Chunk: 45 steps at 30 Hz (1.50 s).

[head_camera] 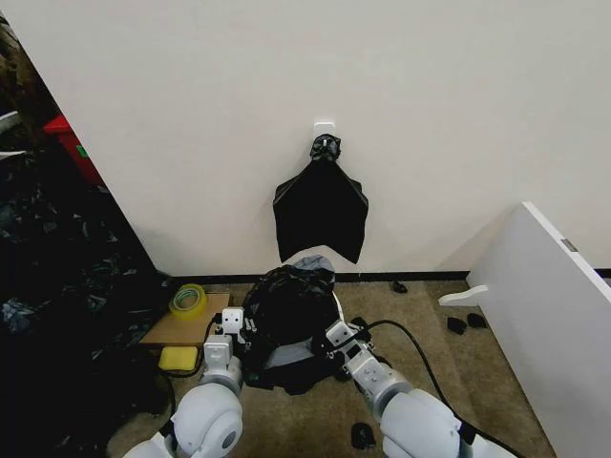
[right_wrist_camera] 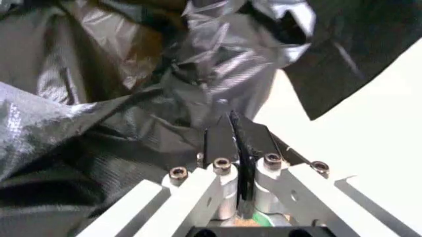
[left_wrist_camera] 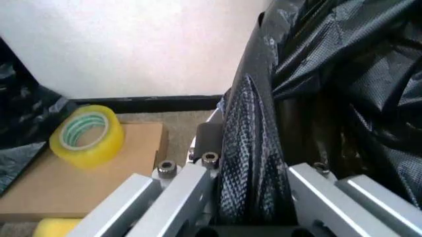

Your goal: Place the garbage bag over the trash bin.

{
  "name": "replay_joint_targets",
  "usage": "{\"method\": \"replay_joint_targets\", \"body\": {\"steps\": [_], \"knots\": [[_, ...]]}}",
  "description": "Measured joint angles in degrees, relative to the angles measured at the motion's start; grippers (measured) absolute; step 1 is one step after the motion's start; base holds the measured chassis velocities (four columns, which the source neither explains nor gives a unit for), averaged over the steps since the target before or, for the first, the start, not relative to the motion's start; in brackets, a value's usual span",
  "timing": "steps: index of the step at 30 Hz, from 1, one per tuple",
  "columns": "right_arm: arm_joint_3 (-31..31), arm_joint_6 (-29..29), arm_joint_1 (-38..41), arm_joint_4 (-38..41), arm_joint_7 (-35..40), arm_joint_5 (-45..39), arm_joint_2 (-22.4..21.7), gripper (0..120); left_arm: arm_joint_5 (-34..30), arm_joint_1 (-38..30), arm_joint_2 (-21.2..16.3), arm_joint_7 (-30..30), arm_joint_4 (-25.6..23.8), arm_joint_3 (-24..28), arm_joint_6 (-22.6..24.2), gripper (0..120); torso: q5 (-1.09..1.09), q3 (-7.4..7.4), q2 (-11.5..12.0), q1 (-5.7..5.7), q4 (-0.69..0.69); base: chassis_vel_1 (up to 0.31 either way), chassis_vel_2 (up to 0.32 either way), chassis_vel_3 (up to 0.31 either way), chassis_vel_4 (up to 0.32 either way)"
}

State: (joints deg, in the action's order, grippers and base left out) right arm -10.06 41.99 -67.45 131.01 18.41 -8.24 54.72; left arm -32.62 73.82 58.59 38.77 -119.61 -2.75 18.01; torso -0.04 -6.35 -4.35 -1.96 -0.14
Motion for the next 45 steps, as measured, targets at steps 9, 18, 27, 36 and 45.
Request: {"method": "replay_joint_targets", "body": {"steps": [9,18,27,36,45], "knots": [[3.65,-0.02,-1.16,7.57,5.14,-23.2,-1.55,6,0.01,0.19,-0.13,-0.27,0.12,-0.37,-0.66,1,0.0,0.0,0.0,0.0,-0.01,0.0,0.0,0.0,0.0],[4.23,-0.01,-1.25,8.99,6.19,-37.43,-2.52,40,0.02,0.23,-0.07,-1.03,-0.08,-0.18,-0.89,1,0.0,0.0,0.0,0.0,-0.01,0.0,0.0,0.0,0.0],[1.99,0.07,-1.03,7.83,2.96,-35.82,-4.54,77,0.01,0.29,0.01,-1.47,-0.22,0.09,-0.9,1,0.0,0.0,0.0,0.0,-0.01,0.0,0.0,0.0,0.0],[0.92,0.11,-0.82,7.01,2.93,-36.23,-4.35,65,-0.04,-0.07,0.09,-1.63,-0.14,0.12,-0.9,1,0.0,0.0,0.0,0.0,-0.01,0.0,0.0,0.0,0.0],[0.93,0.1,-0.75,6.36,3.16,-36.51,-3.75,30,-0.46,-0.18,0.09,-1.68,-0.01,-0.03,-0.97,1,0.0,0.0,0.0,0.0,-0.01,0.0,0.0,0.0,0.0]]}}
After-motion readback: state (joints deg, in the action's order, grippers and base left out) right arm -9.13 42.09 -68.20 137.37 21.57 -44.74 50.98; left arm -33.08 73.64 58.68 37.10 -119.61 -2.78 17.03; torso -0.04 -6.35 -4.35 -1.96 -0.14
